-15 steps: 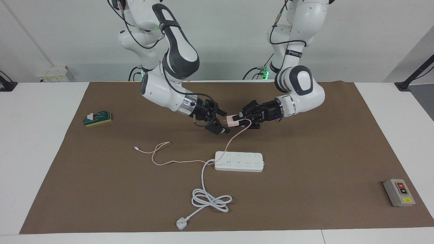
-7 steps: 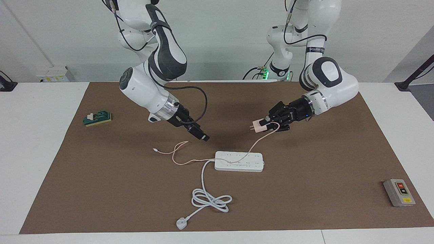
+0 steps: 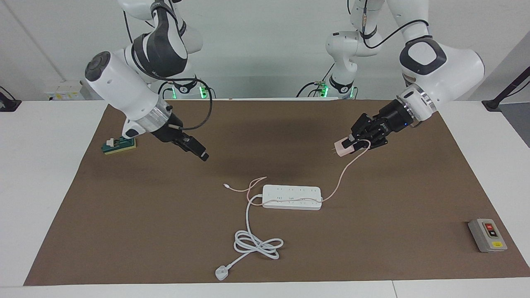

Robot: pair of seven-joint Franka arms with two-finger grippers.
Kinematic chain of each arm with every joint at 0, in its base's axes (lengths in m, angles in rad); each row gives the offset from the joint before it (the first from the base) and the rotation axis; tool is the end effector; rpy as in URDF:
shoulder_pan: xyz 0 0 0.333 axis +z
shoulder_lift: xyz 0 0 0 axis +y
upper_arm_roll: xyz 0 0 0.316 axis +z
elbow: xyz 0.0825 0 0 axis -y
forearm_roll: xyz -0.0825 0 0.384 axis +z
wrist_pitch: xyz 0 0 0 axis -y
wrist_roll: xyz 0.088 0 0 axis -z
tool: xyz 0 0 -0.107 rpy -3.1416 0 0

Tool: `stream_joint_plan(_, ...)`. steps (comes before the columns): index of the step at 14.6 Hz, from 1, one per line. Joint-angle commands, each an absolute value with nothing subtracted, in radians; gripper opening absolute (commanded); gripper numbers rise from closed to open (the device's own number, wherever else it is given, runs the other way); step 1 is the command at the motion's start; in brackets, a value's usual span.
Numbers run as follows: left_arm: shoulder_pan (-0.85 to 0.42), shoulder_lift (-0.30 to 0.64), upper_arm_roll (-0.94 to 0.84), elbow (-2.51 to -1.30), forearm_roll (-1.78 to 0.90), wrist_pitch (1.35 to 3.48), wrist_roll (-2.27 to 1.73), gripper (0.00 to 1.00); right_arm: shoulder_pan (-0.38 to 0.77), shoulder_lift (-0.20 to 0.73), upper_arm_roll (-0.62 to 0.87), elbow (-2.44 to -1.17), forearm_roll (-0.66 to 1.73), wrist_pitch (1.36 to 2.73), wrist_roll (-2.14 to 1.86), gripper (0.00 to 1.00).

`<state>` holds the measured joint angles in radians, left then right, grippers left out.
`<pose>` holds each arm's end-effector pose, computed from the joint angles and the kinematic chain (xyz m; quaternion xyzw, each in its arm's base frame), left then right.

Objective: Plug charger into power strip

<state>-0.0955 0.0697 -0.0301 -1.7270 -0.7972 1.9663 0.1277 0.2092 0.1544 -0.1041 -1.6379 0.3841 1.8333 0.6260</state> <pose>0.5957 -0.1214 0.5654 0.9255 0.0019 0.0784 0.3704 0.6093 0.0986 0.5311 -0.9382 0.2965 0.0440 0.1732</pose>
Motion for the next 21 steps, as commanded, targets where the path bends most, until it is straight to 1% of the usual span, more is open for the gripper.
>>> stream_joint_plan(1,-0.091,0.083,-0.02,-1.574,-0.545,1.812,-0.062,0.0,0.213,0.075,-0.091,-1.646,0.223,1.761,0.574,1.0)
stream_joint_plan(2,-0.094,0.087,-0.02,-1.547,-0.458,1.78,-0.115,0.0,0.21,0.054,-0.087,-1.655,0.192,1.735,0.574,1.0)
stream_joint_plan(4,-0.107,0.09,-0.025,-1.54,-0.312,1.763,-0.214,0.0,0.199,0.025,-0.089,-1.657,0.181,1.668,0.571,1.0)
stream_joint_plan(6,-0.109,0.112,-0.025,-1.548,-0.278,1.753,-0.37,0.0,0.163,0.008,-0.092,-1.651,0.151,1.626,0.485,1.0)
stream_joint_plan(8,-0.112,0.138,-0.028,-1.543,-0.229,1.735,-0.608,0.0,0.16,0.006,-0.095,-1.658,0.137,1.621,0.463,1.0)
stream_joint_plan(10,-0.153,0.152,-0.028,-1.546,-0.186,1.726,-0.861,0.0,0.153,0.005,-0.124,-1.666,0.137,1.6,0.465,1.0)
stream_joint_plan(12,-0.19,0.164,-0.029,-1.543,-0.144,1.724,-0.978,0.0,0.153,0.002,-0.13,-1.663,0.138,1.601,0.465,1.0)
stream_joint_plan(14,-0.247,0.181,-0.029,-1.548,-0.126,1.727,-1.206,0.0,0.152,0.003,-0.135,-1.667,0.132,1.655,0.45,1.0)
stream_joint_plan(15,-0.271,0.181,-0.029,-1.549,-0.097,1.723,-1.245,0.0,0.15,0.005,-0.137,-1.666,0.1,1.632,0.413,1.0)
stream_joint_plan(17,-0.276,0.181,-0.029,-1.563,-0.084,1.72,-1.25,0.0,0.149,0.009,-0.141,-1.661,0.072,1.625,0.295,1.0)
stream_joint_plan(19,-0.276,0.186,-0.028,-1.56,-0.078,1.721,-1.25,0.0,0.147,0.029,-0.166,-1.645,0.069,1.623,0.278,1.0)
stream_joint_plan(20,-0.29,0.207,-0.029,-1.549,-0.066,1.724,-1.265,0.0,0.147,0.031,-0.182,-1.635,0.069,1.621,0.256,1.0)
stream_joint_plan(21,-0.329,0.221,-0.028,-1.543,-0.045,1.723,-1.307,0.0,0.147,0.032,-0.205,-1.635,0.068,1.62,0.206,1.0)
